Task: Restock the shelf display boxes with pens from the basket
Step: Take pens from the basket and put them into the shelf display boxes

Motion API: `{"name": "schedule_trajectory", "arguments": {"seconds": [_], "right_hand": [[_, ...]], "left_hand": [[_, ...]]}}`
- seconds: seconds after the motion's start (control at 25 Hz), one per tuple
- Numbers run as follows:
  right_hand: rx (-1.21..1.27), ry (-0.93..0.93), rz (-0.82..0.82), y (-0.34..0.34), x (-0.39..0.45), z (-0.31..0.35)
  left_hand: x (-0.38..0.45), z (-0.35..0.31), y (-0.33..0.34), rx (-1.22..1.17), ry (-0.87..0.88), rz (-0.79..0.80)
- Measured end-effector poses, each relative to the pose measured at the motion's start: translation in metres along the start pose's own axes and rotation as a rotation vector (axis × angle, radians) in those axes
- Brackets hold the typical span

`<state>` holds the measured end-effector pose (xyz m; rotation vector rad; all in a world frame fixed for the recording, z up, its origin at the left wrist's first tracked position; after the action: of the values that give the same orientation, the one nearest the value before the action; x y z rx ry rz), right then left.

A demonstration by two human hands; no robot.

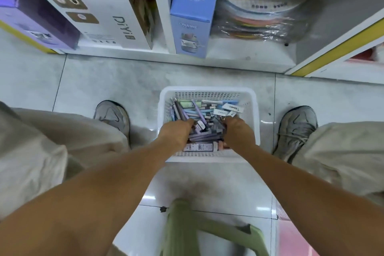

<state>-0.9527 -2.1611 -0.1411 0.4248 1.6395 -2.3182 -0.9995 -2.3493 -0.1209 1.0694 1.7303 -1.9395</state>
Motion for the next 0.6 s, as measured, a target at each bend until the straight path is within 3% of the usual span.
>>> {"name": "schedule_trajectory", "arguments": {"seconds": [0.08, 0.16, 0.28, 0.36, 0.48, 0.6], "right_hand": [[0.051, 0.041, -0.096, -0.013, 0.005, -0.002], [0.129, 0.007, -0.132, -0.023, 0.008, 0.003], [0.078, -0.308, 0.208, -0.017, 0.008, 0.031], [0.084, -0.423, 0.274, -0.01, 0.003, 0.043], [0.215, -0.149, 0.079, -0.015, 0.007, 0.022], [0.135, 0.12, 0.129, -0.014, 0.001, -0.011]], "left_hand": [[0.002, 0.004, -0.006, -0.108, -0.026, 0.012], [0.003, 0.007, -0.015, -0.271, -0.101, -0.076], [0.002, 0.009, -0.032, -0.398, -0.106, -0.313], [0.003, 0.0, -0.03, -0.319, 0.045, -0.275], [0.0, -0.02, -0.009, -0.087, 0.159, -0.031], [0.004, -0.042, 0.005, 0.115, 0.124, 0.019]]}}
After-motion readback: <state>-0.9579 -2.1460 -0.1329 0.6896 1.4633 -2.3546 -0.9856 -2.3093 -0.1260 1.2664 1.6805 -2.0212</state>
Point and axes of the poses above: each hand's wrist, its own x-axis towards the middle knuckle, its own y-axis out of the palm, z = x × y, the point moved 4 cm from there along x, towards the middle knuckle, and after that the axes turned 13 degrees about -y, right-handed, at the moved point
